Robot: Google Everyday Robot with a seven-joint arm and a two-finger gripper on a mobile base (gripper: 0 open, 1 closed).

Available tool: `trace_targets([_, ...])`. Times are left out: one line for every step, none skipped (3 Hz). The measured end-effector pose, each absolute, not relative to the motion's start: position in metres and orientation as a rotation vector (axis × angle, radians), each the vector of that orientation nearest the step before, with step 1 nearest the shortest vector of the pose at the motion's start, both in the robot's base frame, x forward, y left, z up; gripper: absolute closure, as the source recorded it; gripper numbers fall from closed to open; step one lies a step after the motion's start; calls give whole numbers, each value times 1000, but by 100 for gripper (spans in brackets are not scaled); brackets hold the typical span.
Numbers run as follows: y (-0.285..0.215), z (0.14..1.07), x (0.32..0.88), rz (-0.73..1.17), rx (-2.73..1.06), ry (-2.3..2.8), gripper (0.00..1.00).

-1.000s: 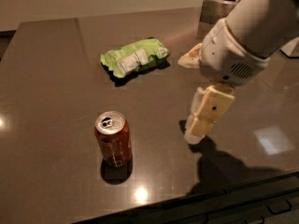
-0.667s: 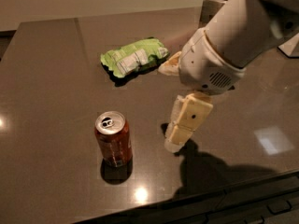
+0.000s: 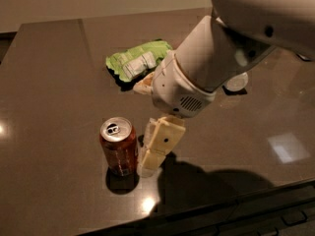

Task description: Move coke can near green rice chip bag

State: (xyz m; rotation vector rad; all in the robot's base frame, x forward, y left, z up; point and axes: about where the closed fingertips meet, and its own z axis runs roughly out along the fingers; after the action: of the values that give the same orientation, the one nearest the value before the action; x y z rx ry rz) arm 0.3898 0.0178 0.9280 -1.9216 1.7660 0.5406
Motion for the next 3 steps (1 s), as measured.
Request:
trace_targets([35,922,388,565,-1920,1756,0])
trace_targets([48,916,385,580,-1932,1753,0])
trace_targets([56,910,382,601,-1940,1767,13])
